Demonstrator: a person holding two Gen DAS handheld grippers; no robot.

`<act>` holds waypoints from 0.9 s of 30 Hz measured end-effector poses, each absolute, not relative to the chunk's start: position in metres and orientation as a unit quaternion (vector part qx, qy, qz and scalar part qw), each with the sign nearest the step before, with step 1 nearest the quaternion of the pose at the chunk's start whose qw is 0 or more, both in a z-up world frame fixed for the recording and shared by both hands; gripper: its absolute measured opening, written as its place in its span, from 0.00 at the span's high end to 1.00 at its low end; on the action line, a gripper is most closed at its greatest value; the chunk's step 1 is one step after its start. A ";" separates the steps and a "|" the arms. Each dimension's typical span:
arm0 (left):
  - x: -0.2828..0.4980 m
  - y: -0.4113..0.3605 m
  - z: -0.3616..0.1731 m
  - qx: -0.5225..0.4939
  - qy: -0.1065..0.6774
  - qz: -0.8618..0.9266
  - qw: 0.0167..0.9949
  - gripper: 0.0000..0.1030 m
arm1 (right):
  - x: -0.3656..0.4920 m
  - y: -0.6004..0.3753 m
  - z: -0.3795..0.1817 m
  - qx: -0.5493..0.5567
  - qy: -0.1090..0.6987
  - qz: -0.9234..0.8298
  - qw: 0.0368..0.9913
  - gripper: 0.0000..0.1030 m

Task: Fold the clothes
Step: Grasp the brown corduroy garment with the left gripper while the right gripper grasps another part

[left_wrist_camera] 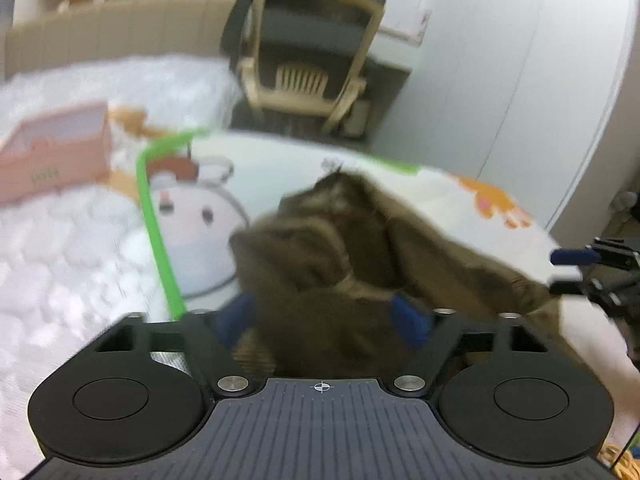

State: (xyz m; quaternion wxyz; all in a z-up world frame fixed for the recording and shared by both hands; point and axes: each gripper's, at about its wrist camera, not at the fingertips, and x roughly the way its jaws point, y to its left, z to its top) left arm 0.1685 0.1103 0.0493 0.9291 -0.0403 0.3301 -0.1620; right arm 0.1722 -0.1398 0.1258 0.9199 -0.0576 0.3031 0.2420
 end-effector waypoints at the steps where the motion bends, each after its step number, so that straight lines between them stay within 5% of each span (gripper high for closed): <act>1: 0.160 0.105 0.055 -0.038 0.329 -0.171 0.928 0.13 | 0.159 -0.136 0.126 -0.062 0.306 0.258 0.915 0.31; 9: 0.105 0.028 0.016 -0.092 0.428 -0.315 0.842 0.13 | 0.113 -0.130 0.105 -0.029 0.313 0.280 0.907 0.31; 11: 0.103 0.008 0.002 -0.082 0.448 -0.312 0.834 0.20 | 0.099 -0.134 0.108 -0.046 0.304 0.282 0.909 0.31; 13: 0.105 -0.004 -0.008 -0.077 0.464 -0.302 0.829 0.54 | 0.088 -0.131 0.109 -0.067 0.300 0.290 0.906 0.29; 15: 0.110 -0.005 -0.003 -0.095 0.461 -0.304 0.829 0.75 | 0.075 -0.127 0.108 -0.080 0.295 0.304 0.902 0.25; 22: 0.126 -0.008 0.029 -0.155 0.418 -0.325 0.834 0.81 | 0.061 -0.087 0.094 -0.142 0.260 0.354 0.887 0.22; 24: 0.127 -0.009 0.037 -0.157 0.406 -0.326 0.839 0.81 | 0.077 -0.080 0.083 -0.163 0.258 0.334 0.892 0.30; 26: 0.128 -0.006 0.045 -0.157 0.394 -0.321 0.847 0.74 | 0.098 -0.084 0.078 -0.162 0.267 0.319 0.895 0.75; 27: 0.128 -0.001 0.050 -0.151 0.385 -0.313 0.855 0.66 | 0.109 -0.095 0.083 -0.154 0.256 0.304 0.905 0.75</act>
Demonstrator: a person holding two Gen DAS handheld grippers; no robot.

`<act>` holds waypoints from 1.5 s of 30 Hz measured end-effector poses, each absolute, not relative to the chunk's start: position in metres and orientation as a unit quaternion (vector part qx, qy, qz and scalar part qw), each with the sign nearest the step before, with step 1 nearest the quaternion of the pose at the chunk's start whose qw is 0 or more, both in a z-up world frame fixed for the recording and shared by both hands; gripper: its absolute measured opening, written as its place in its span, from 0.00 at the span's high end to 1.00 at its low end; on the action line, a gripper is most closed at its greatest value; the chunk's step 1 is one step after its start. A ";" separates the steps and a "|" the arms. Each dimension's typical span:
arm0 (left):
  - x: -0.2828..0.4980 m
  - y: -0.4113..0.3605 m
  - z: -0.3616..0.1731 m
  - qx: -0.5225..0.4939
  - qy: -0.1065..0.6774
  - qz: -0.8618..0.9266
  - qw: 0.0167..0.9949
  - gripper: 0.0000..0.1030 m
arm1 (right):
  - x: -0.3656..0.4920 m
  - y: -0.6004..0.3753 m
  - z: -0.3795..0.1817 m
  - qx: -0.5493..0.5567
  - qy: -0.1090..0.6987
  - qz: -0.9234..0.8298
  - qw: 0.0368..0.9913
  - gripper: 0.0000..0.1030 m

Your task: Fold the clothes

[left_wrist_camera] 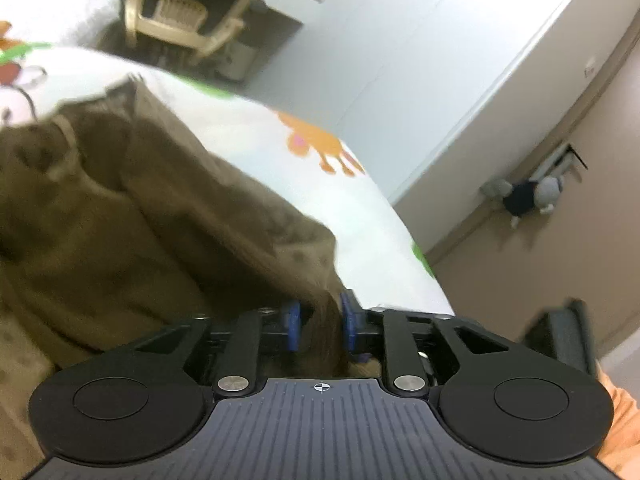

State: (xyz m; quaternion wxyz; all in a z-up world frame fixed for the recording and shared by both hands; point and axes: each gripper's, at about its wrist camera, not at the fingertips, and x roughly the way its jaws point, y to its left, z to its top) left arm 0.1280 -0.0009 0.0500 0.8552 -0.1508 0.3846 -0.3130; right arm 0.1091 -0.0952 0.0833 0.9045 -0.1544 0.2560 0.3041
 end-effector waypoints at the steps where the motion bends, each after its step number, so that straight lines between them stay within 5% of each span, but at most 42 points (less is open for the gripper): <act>1: 0.126 0.007 0.056 -0.141 0.371 -0.305 0.866 0.50 | 0.120 -0.107 0.089 -0.146 0.243 0.288 0.915 0.77; 4: 0.116 0.025 0.071 -0.081 0.318 -0.284 0.901 0.09 | 0.155 -0.157 0.115 -0.110 0.204 0.197 0.953 0.80; 12: 0.101 -0.017 0.033 0.100 0.324 -0.296 0.893 0.07 | 0.267 -0.279 0.110 -0.059 0.248 -0.068 0.965 0.79; 18: 0.102 -0.030 -0.002 0.202 0.324 -0.271 0.884 0.07 | 0.278 -0.298 0.068 0.013 0.319 -0.085 0.944 0.64; 20: 0.109 -0.015 -0.004 0.178 0.324 -0.268 0.890 0.22 | 0.268 -0.295 0.075 0.017 0.310 -0.083 0.947 0.59; 22: 0.115 0.001 -0.001 0.138 0.332 -0.284 0.889 0.62 | 0.259 -0.291 0.087 0.011 0.295 -0.080 0.952 0.57; 23: 0.116 0.008 0.002 0.124 0.331 -0.286 0.891 0.69 | 0.253 -0.285 0.095 0.000 0.281 -0.077 0.957 0.53; 30: 0.137 0.099 0.043 0.081 0.271 -0.169 0.944 0.76 | 0.242 -0.225 0.152 -0.053 0.202 -0.003 0.978 0.44; 32: 0.145 0.146 0.054 0.063 0.250 -0.084 0.963 0.76 | 0.243 -0.201 0.169 -0.064 0.183 0.032 0.981 0.34; 36: 0.157 0.247 0.051 -0.013 0.248 0.073 0.966 0.76 | 0.276 -0.139 0.171 -0.056 0.223 0.137 0.964 0.32; 41: 0.159 0.318 0.024 -0.130 0.292 0.133 0.938 0.69 | 0.341 -0.060 0.153 -0.016 0.307 0.239 0.921 0.32; 45: 0.144 0.322 0.021 -0.161 0.282 0.123 0.938 0.28 | 0.394 -0.002 0.118 0.004 0.373 0.285 0.883 0.32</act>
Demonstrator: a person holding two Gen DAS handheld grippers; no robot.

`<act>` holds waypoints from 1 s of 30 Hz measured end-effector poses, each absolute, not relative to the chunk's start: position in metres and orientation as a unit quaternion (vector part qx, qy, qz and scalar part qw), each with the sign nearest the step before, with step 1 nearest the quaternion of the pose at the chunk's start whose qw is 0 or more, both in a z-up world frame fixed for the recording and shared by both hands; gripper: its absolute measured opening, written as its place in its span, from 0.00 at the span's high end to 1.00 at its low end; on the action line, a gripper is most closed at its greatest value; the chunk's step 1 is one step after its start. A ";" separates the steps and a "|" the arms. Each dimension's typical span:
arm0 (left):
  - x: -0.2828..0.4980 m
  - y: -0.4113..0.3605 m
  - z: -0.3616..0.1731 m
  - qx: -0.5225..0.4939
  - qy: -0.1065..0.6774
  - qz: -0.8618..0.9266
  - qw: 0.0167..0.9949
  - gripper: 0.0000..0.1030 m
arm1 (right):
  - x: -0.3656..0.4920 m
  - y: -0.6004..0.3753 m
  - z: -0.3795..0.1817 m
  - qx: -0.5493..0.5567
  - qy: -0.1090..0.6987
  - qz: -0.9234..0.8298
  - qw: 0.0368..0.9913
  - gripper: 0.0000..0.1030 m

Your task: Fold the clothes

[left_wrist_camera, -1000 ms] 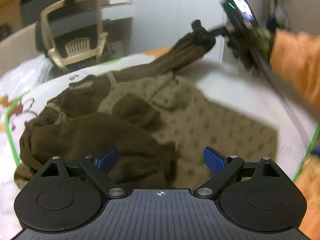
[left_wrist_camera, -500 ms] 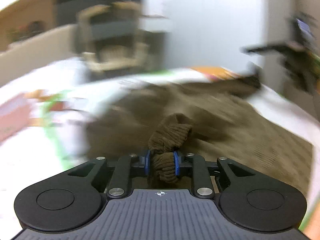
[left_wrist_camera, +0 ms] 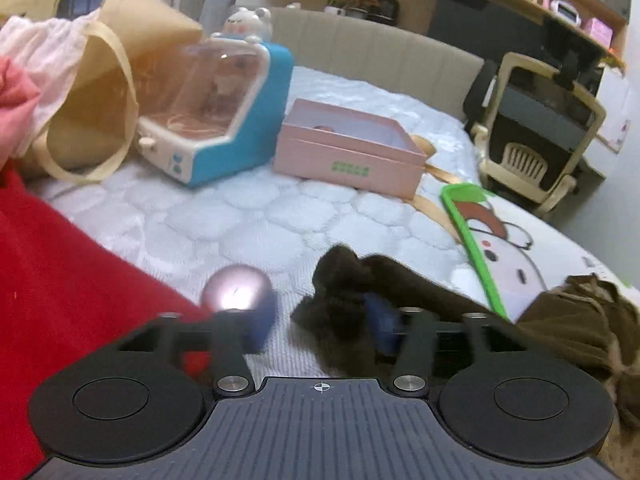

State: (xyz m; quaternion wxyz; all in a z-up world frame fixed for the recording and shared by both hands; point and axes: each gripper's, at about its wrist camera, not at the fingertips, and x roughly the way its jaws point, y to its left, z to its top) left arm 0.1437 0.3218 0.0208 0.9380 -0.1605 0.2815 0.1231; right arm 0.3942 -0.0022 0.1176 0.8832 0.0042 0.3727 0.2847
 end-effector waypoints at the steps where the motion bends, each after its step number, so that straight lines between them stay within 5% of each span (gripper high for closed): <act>1: 0.138 0.321 0.023 -0.169 0.272 0.115 0.940 0.21 | 0.407 0.011 0.108 0.007 0.387 0.294 0.874 0.32; 3: 0.131 0.317 0.024 -0.189 0.253 0.089 0.945 0.09 | 0.426 0.028 0.091 0.019 0.403 0.293 0.867 0.32; 7: 0.129 0.305 0.021 -0.237 0.249 -0.034 0.939 0.06 | 0.465 0.039 0.065 0.089 0.482 0.320 0.811 0.32; 13: 0.148 0.274 0.003 -0.231 0.277 -0.092 0.928 0.05 | 0.487 0.018 0.092 0.192 0.364 0.271 0.870 0.32; 22: 0.155 0.260 -0.001 -0.233 0.296 -0.103 0.921 0.04 | 0.444 -0.018 0.108 0.074 0.347 0.257 0.899 0.32; 30: 0.192 0.257 0.008 -0.327 0.301 -0.073 0.893 0.03 | 0.335 -0.156 0.108 0.013 0.333 0.091 0.939 0.31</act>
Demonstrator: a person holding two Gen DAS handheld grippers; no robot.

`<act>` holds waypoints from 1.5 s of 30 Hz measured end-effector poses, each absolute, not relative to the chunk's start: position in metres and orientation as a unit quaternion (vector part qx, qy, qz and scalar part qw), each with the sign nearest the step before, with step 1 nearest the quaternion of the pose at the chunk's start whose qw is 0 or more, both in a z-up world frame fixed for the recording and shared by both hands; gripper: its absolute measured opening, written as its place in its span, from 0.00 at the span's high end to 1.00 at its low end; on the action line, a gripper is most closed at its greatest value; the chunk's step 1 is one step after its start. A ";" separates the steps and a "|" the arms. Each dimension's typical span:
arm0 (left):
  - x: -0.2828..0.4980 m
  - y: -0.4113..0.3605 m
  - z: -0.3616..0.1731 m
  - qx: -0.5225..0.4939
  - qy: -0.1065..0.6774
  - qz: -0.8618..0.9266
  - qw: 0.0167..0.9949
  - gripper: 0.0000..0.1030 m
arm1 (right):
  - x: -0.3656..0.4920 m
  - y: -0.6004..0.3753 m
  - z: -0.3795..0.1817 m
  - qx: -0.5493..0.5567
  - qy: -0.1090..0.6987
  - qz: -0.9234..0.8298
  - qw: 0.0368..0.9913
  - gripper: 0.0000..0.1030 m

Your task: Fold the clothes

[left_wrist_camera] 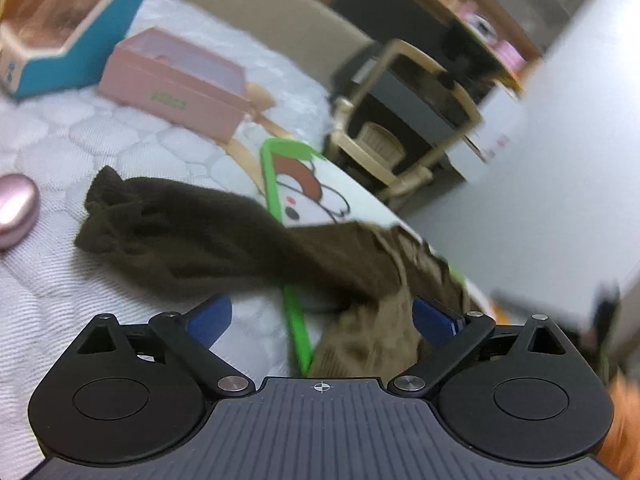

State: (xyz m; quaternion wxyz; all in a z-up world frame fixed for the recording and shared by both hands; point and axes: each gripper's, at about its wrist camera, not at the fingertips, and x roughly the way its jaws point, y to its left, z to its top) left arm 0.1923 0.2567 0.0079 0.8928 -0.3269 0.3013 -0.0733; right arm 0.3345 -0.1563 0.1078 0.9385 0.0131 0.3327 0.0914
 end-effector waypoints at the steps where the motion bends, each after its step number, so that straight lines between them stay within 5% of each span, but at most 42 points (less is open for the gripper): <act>1: 0.203 0.258 0.007 -0.352 0.306 -0.062 0.882 0.03 | 0.322 -0.170 0.104 0.018 0.334 0.076 0.940 0.31; 8: 0.279 0.274 -0.031 -0.425 0.366 0.123 0.819 0.08 | 0.242 -0.221 0.096 0.036 0.296 0.050 0.953 0.25; 10: 0.286 0.272 -0.032 -0.378 0.360 0.159 0.838 0.54 | 0.226 -0.227 0.097 0.032 0.283 0.052 0.957 0.25; 13: 0.288 0.252 -0.019 -0.246 0.346 0.167 0.890 0.84 | 0.213 -0.236 0.100 0.035 0.262 0.057 0.963 0.25; 15: 0.280 0.235 0.004 -0.175 0.315 0.149 0.921 0.85 | 0.212 -0.239 0.103 0.042 0.252 0.057 0.965 0.25; 23: 0.242 0.097 0.103 0.032 0.129 -0.069 0.989 0.84 | 0.223 -0.238 0.101 0.062 0.250 0.057 0.965 0.25; 26: 0.246 0.048 0.078 0.053 0.197 -0.197 0.959 0.59 | 0.224 -0.229 0.101 0.058 0.254 0.070 0.963 0.25; 28: 0.244 0.028 0.056 0.069 0.238 -0.242 0.938 0.27 | 0.224 -0.226 0.103 0.054 0.253 0.076 0.963 0.24; 33: 0.232 0.034 0.024 0.061 0.314 -0.272 0.908 0.09 | 0.244 -0.204 0.117 0.049 0.253 0.116 0.959 0.24; 38: 0.216 0.071 0.013 0.045 0.355 -0.239 0.903 0.07 | 0.289 -0.146 0.124 0.015 0.256 0.200 0.946 0.22; 45: 0.213 0.120 0.015 0.022 0.336 -0.180 0.924 0.06 | 0.370 -0.047 0.084 -0.176 0.255 0.224 0.924 0.25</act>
